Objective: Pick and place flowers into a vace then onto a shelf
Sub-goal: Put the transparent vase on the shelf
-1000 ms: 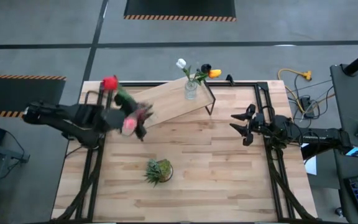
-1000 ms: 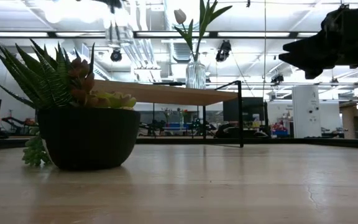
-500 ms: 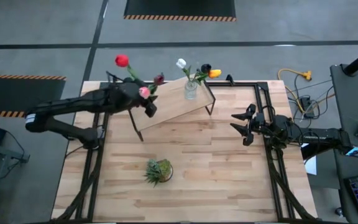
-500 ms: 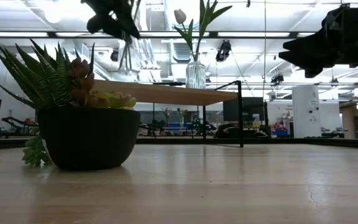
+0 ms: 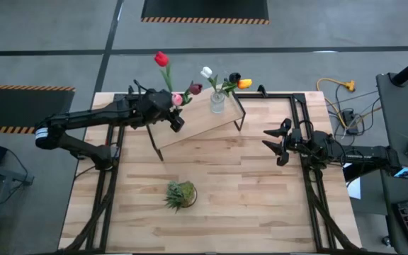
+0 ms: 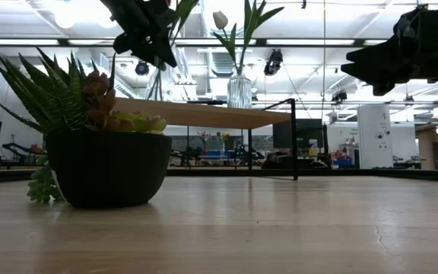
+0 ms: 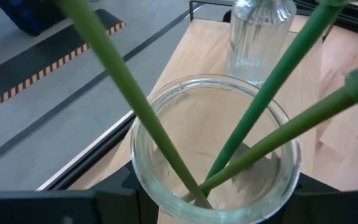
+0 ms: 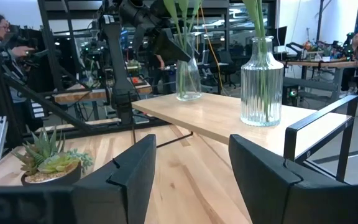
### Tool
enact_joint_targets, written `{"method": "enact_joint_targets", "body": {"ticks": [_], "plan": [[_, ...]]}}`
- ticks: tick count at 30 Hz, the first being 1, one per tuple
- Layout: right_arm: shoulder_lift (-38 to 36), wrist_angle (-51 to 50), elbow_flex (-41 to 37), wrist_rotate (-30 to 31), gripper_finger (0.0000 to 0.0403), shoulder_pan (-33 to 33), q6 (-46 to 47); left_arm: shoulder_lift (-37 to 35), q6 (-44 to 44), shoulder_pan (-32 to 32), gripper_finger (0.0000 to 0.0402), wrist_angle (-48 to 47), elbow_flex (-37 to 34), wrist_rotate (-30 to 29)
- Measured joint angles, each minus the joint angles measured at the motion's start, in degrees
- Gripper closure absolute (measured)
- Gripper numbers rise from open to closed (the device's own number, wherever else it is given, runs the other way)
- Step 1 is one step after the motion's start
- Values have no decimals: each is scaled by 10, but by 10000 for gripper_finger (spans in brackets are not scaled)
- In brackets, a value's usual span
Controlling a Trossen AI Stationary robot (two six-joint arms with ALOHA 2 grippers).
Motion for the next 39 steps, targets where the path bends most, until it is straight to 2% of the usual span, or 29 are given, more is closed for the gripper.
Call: {"method": "enact_joint_targets", "body": {"ticks": [8,16,22,31,35,39], "plan": [[0,-2,0,0,209,0,0,-1,-6,1,247,8,-2,-7],[0,-5,0,0,209,0,0,-6,-4,7,247,53,-34,-14],[0,-5,0,0,209,0,0,-6,-4,6,228,53,-37,-13],[0,-5,0,0,209,0,0,-6,-6,6,220,52,-37,-11],[0,-5,0,0,209,0,-4,-6,-6,6,201,51,-37,4],[0,-5,0,0,209,0,-5,-12,-2,6,166,37,-35,6]]}}
